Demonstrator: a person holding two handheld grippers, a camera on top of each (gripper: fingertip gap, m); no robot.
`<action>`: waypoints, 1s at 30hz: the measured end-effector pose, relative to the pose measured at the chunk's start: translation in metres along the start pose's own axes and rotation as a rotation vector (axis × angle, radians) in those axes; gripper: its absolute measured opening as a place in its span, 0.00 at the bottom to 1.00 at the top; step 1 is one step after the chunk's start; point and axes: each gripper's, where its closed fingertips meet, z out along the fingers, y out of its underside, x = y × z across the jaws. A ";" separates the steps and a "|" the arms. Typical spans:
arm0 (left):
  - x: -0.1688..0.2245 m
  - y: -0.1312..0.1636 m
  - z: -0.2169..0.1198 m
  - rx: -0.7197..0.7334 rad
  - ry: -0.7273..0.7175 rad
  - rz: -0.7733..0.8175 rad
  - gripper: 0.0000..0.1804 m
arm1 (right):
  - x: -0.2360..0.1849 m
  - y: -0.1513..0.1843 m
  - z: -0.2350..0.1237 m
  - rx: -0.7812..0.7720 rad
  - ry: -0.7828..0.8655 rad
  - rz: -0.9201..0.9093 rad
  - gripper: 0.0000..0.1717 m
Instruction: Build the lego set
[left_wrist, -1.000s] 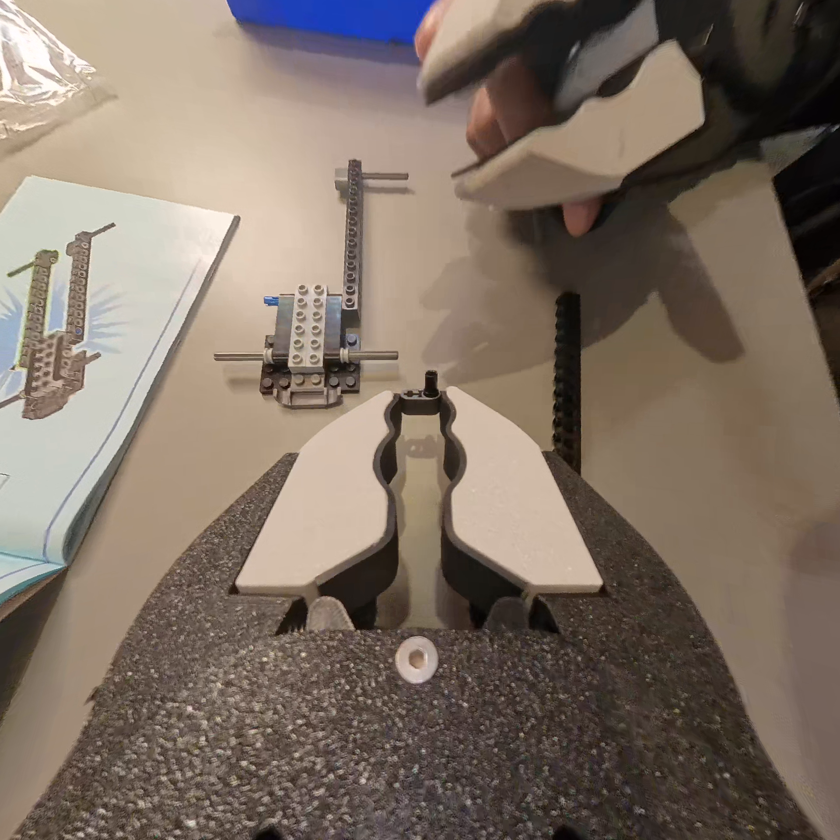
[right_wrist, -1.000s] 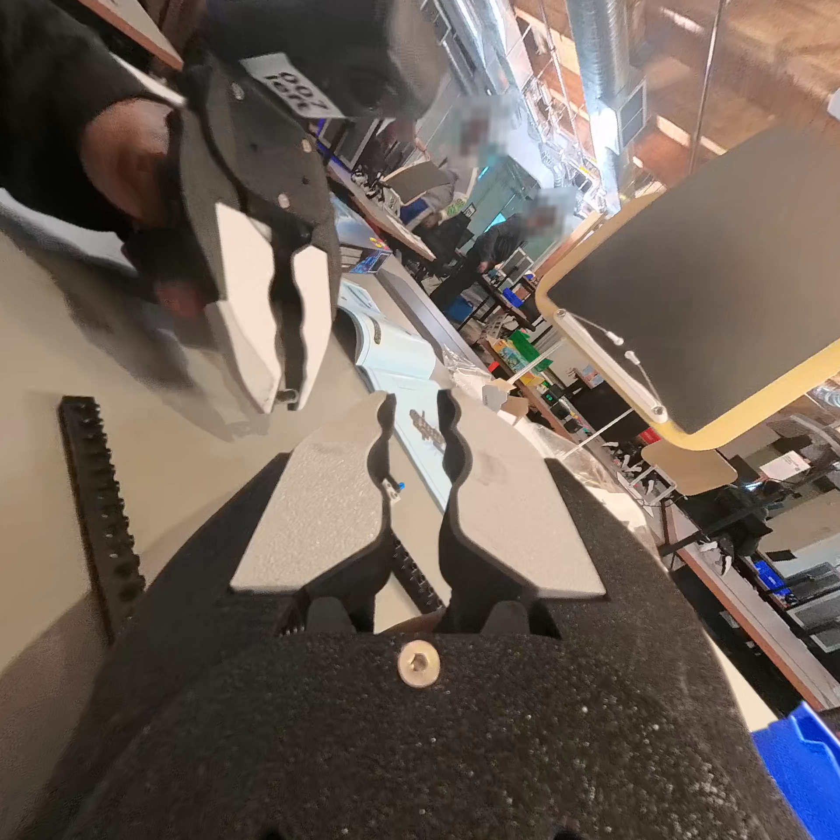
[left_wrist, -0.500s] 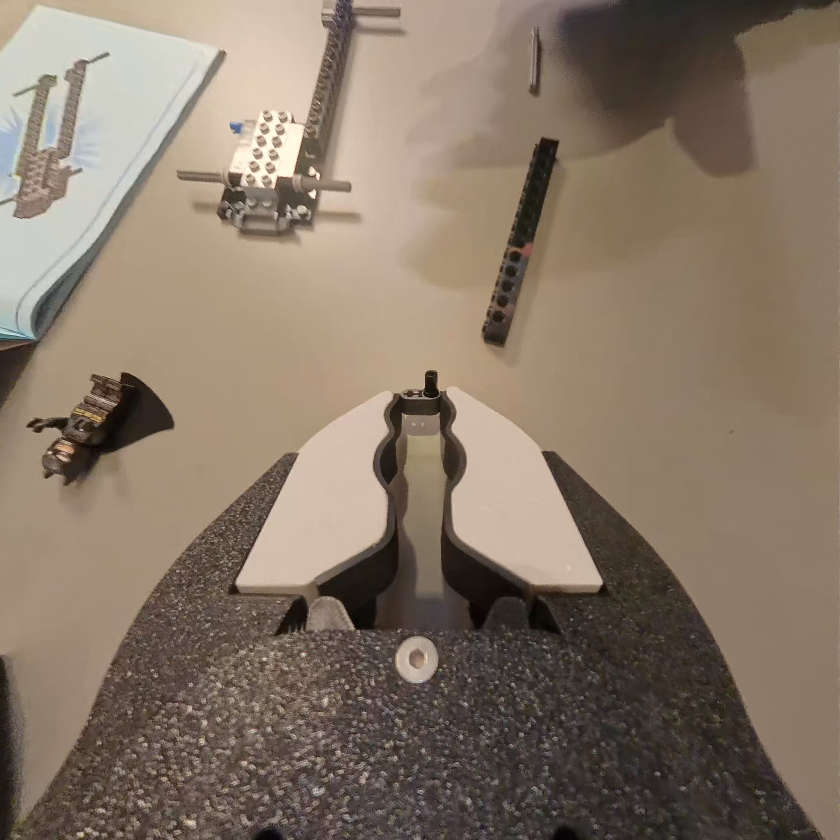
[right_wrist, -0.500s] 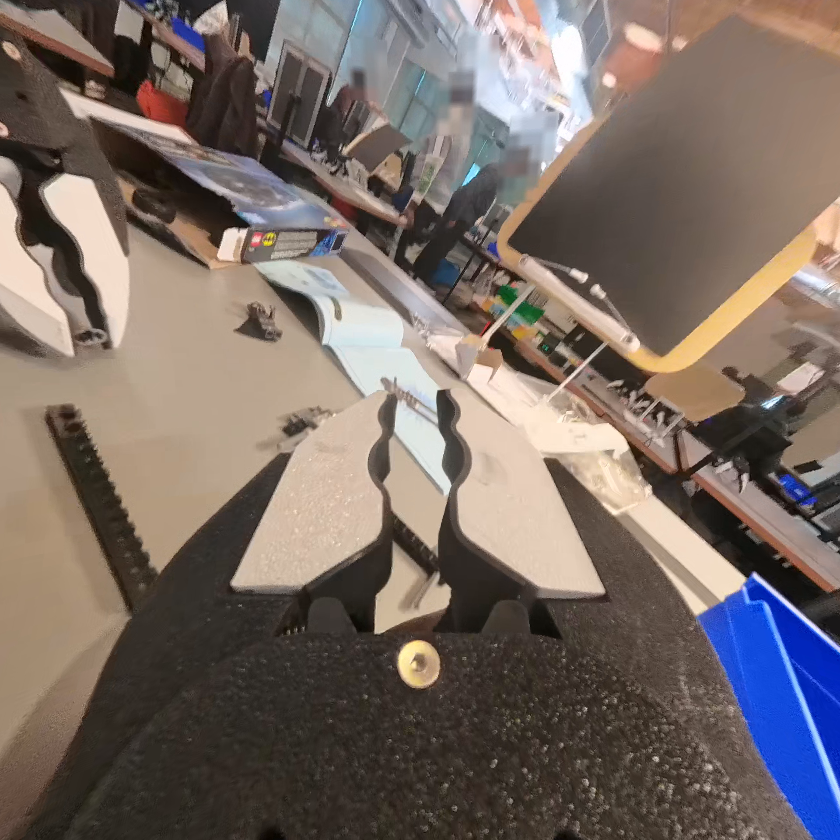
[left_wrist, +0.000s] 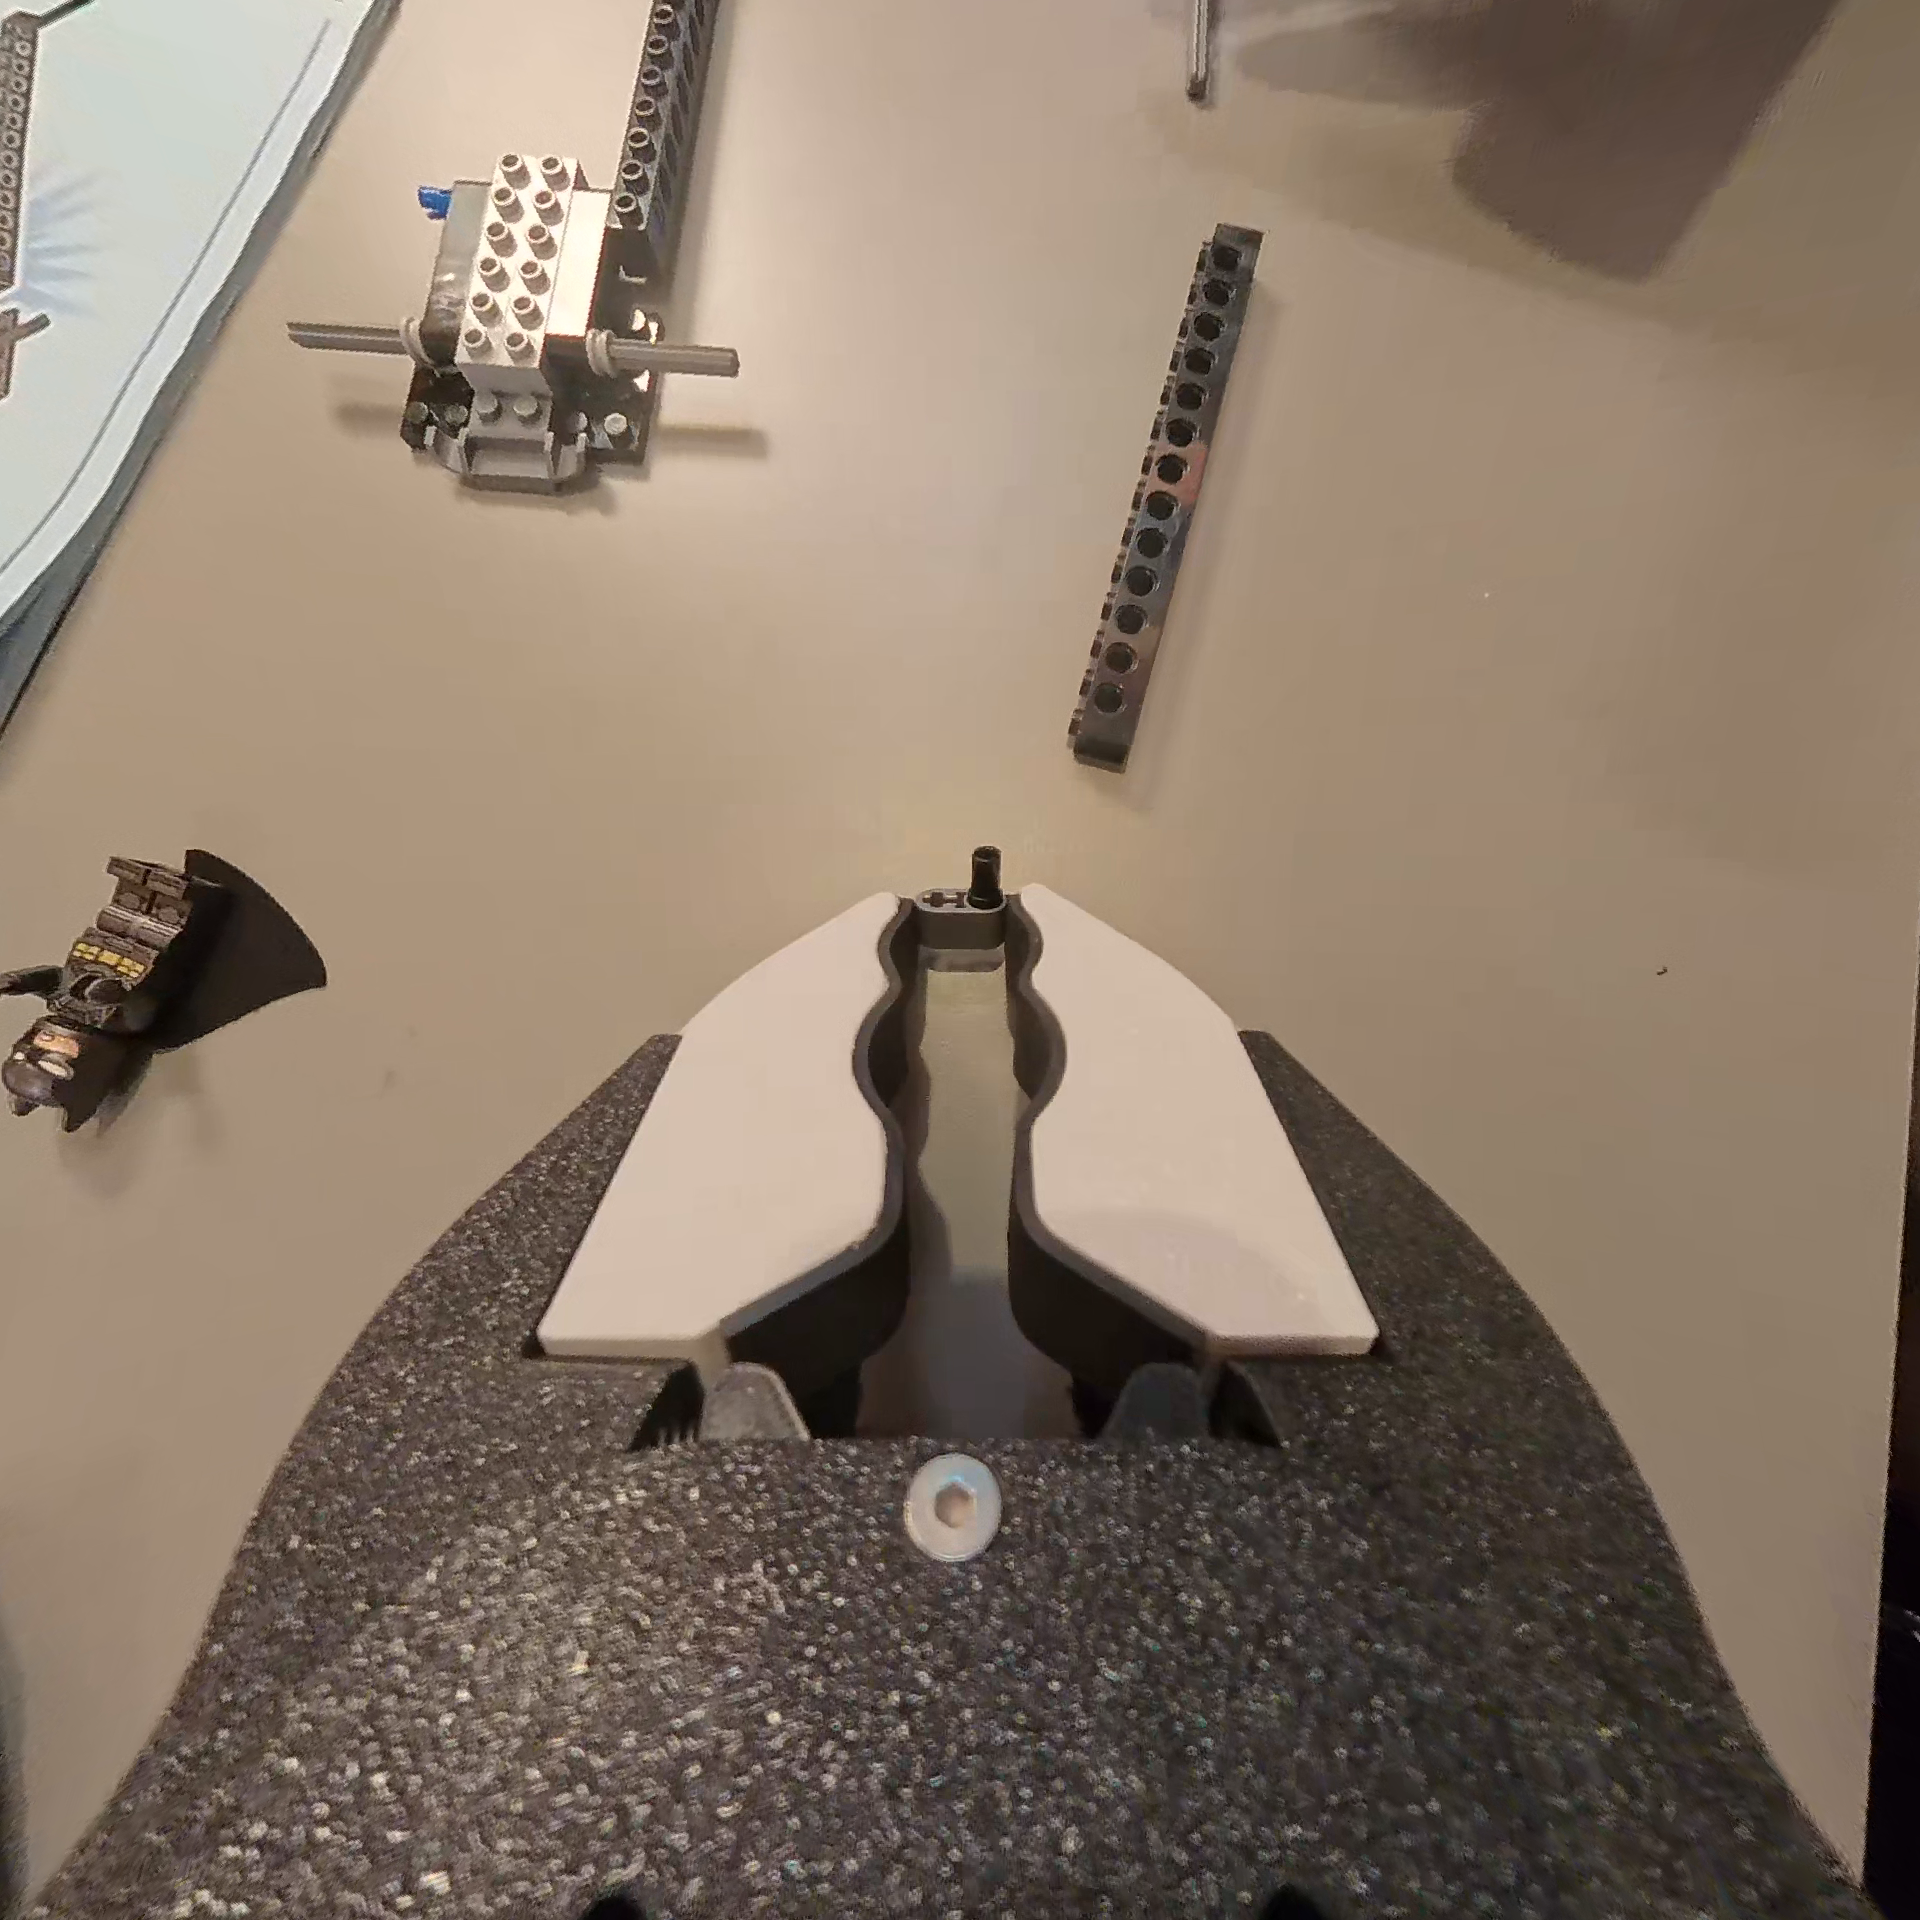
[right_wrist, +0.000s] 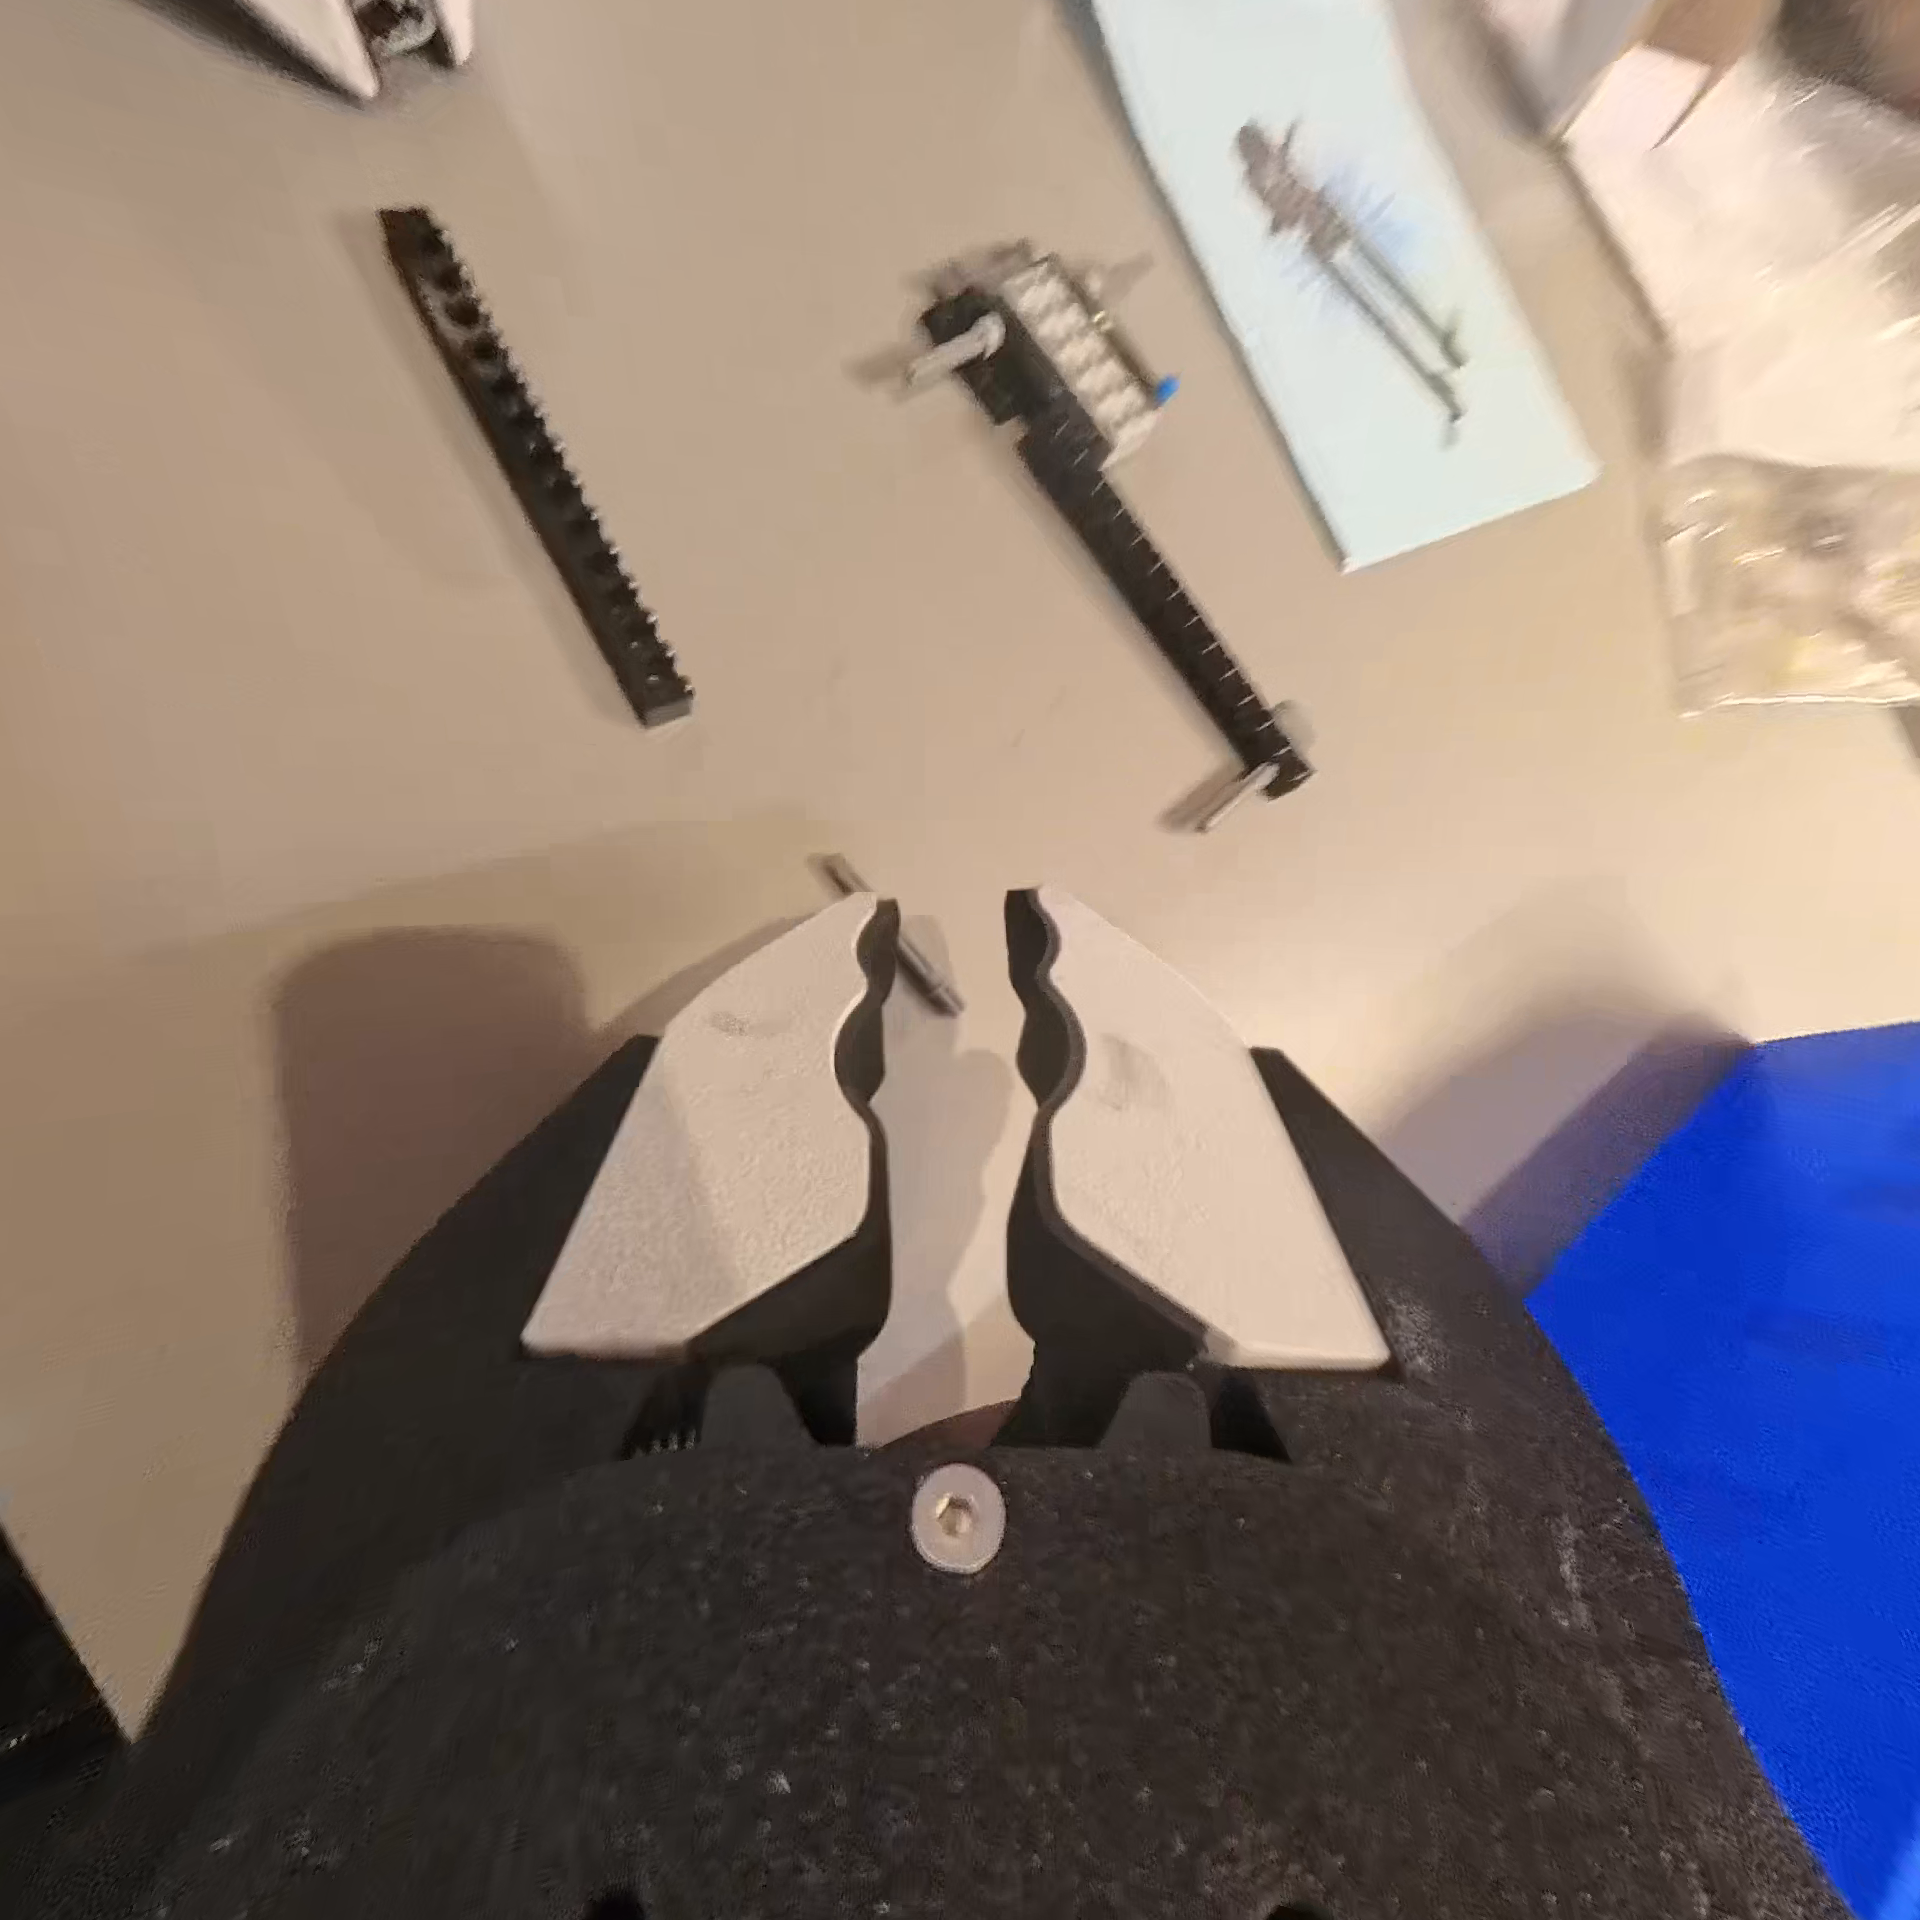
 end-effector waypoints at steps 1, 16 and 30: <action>-0.001 0.000 0.000 -0.003 0.001 0.001 0.09 | -0.003 0.003 0.003 -0.017 -0.030 0.000 0.12; -0.029 -0.042 -0.005 -0.034 0.155 0.136 0.09 | -0.016 -0.005 0.040 -0.183 -0.259 0.002 0.02; -0.037 -0.040 0.038 0.012 0.185 0.175 0.09 | 0.019 -0.178 0.068 0.723 -0.396 0.507 0.02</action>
